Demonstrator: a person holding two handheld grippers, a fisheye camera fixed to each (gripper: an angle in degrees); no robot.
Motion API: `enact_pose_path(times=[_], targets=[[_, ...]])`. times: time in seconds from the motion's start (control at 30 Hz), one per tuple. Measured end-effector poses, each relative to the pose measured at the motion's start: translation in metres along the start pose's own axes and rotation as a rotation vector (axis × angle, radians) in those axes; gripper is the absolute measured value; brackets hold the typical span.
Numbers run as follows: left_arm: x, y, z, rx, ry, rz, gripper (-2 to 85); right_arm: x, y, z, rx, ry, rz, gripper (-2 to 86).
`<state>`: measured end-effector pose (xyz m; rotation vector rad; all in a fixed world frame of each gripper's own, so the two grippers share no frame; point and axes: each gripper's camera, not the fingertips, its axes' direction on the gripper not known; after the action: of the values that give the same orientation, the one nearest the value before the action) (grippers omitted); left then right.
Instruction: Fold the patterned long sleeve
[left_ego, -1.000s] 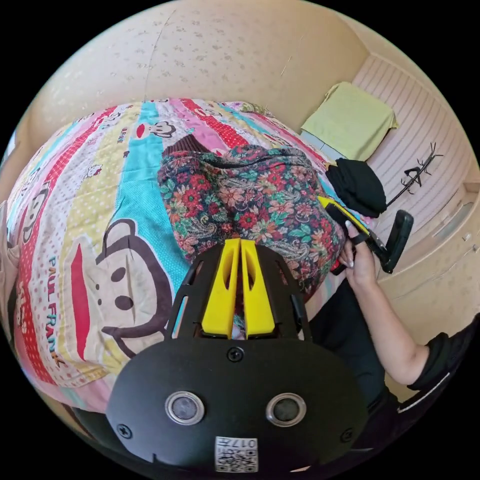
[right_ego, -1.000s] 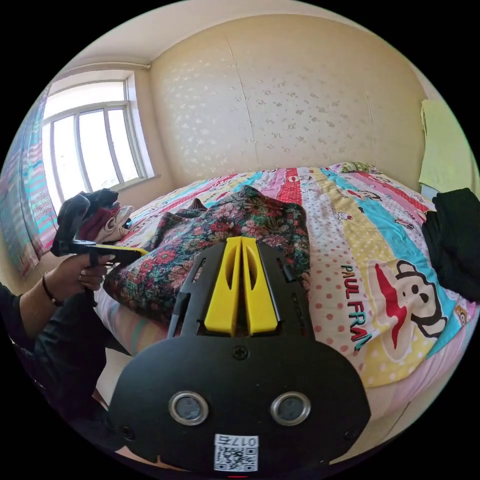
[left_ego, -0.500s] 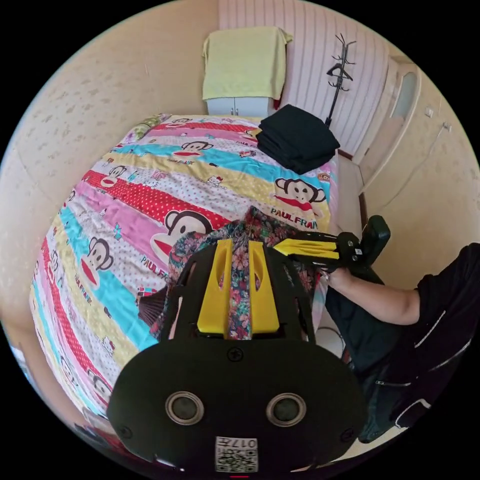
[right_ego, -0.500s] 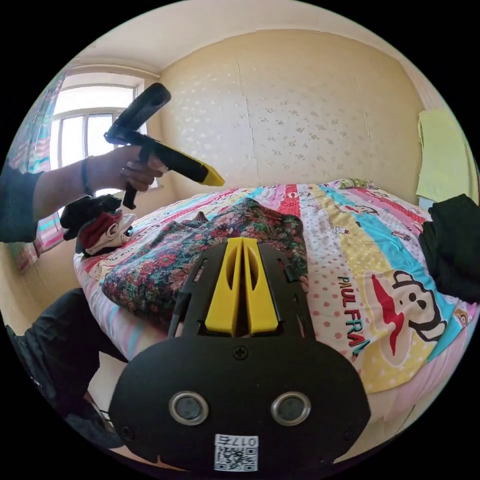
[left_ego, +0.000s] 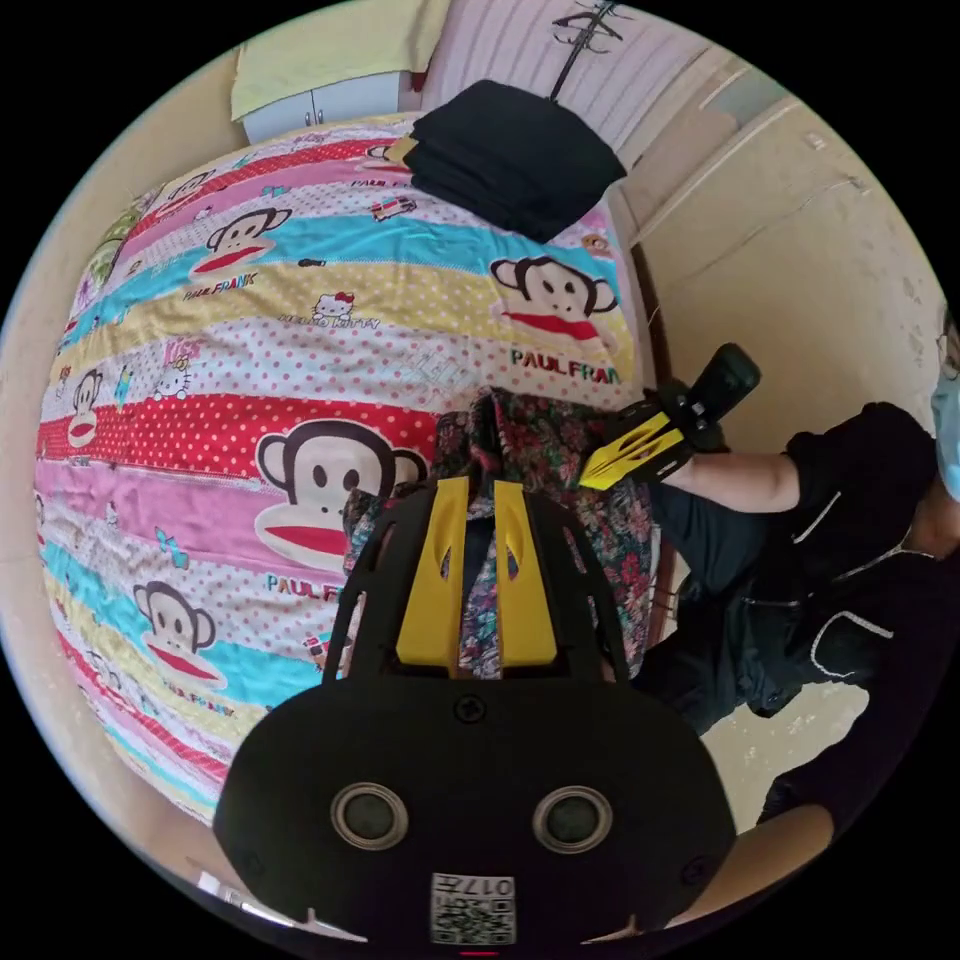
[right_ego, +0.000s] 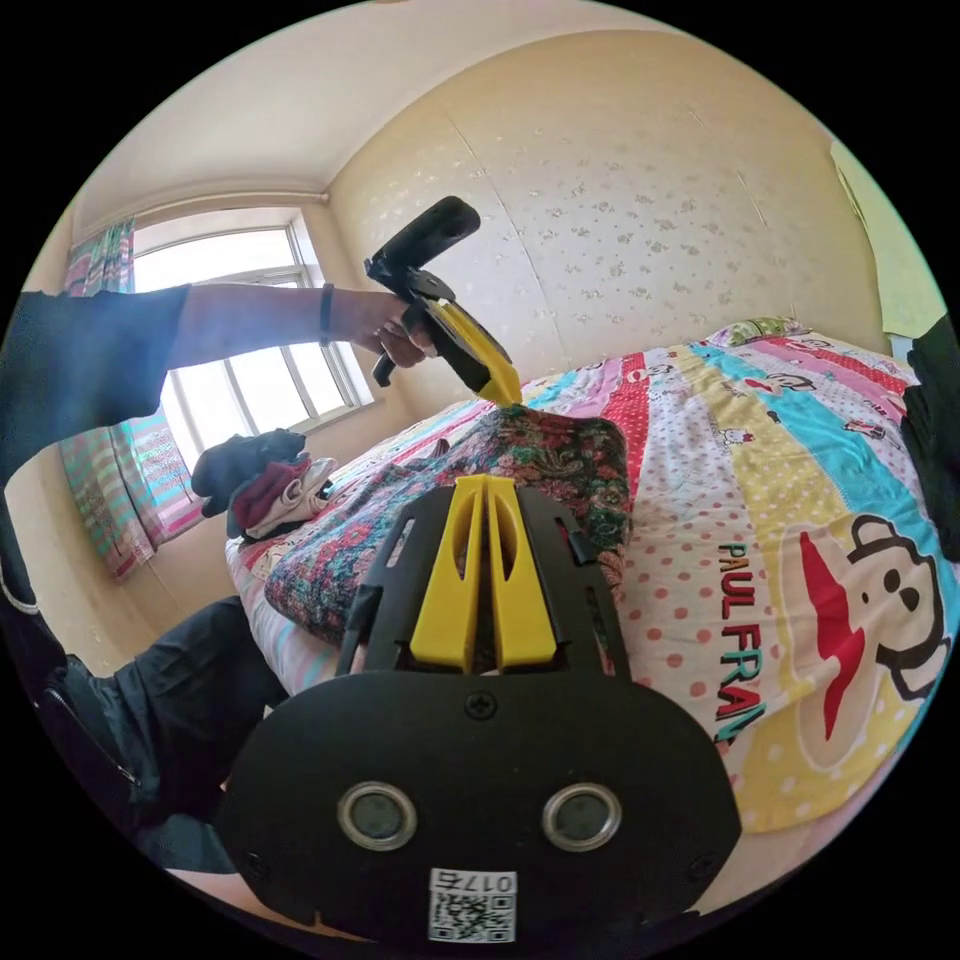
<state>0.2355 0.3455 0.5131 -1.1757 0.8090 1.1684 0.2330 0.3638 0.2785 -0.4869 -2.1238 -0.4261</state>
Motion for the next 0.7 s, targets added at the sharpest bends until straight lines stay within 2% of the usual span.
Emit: enact_pose_path(times=[0.1, 0.37, 0.57, 0.7], targets=[[-0.002, -0.014, 0.005, -0.065, 0.026, 0.023, 5.9, 0.002, -0.002, -0.003, 0.001, -0.006, 0.003, 0.2], [-0.012, -0.028, -0.008, -0.069, 0.151, 0.062, 5.6, 0.008, -0.007, -0.009, 0.005, -0.022, 0.01, 0.2], [-0.019, -0.033, -0.008, -0.011, 0.135, 0.016, 5.1, 0.009, -0.012, -0.011, 0.005, -0.018, 0.011, 0.2], [-0.019, -0.044, 0.006, -0.069, 0.093, 0.006, 1.9, 0.009, -0.014, -0.012, 0.007, -0.02, 0.012, 0.2]])
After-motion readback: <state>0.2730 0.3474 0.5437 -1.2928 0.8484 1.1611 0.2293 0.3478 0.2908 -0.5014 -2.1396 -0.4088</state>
